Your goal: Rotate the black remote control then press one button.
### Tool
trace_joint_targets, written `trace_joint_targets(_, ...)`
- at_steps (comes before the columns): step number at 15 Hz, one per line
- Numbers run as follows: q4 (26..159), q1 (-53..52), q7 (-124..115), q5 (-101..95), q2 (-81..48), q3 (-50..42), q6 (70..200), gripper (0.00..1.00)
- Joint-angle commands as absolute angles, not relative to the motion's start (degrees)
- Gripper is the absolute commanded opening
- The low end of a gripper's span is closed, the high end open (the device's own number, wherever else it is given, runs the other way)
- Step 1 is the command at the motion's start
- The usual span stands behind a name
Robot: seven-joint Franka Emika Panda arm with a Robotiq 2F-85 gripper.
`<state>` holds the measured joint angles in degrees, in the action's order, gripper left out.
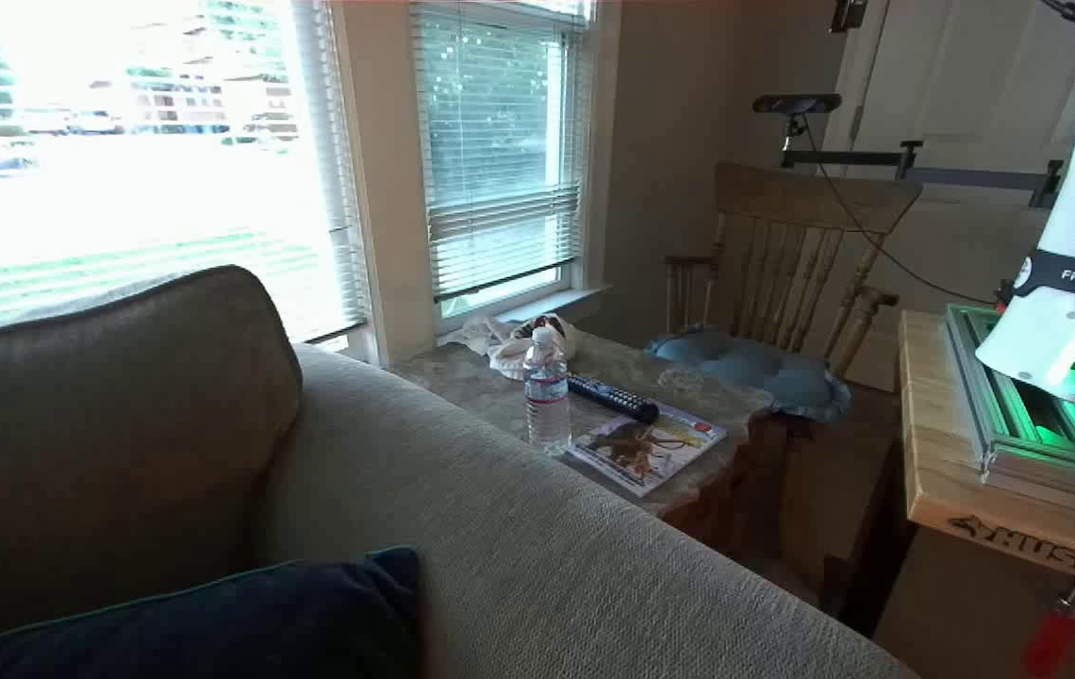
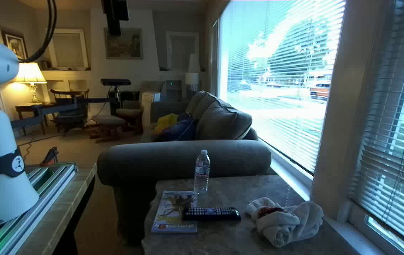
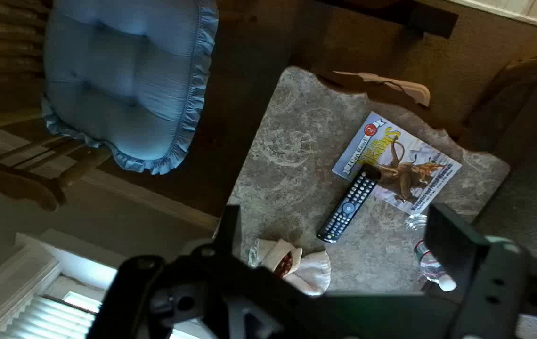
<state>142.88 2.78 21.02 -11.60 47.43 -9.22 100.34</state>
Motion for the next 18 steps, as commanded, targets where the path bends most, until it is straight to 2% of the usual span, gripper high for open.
trace_joint_targets(1,142.7,2.1,20.6,-11.9,47.4,-9.7,100.1,1.0)
trace_joint_targets(7,142.7,2.1,20.6,-11.9,47.4,-9.7,100.1,1.0)
trace_joint_targets(12,140.1,4.3,6.4,-11.3,39.0,-6.3,106.6,1.0)
trace_joint_targets(18,142.4,-0.1,9.5,-7.9,31.3,-5.7,116.8,1.0)
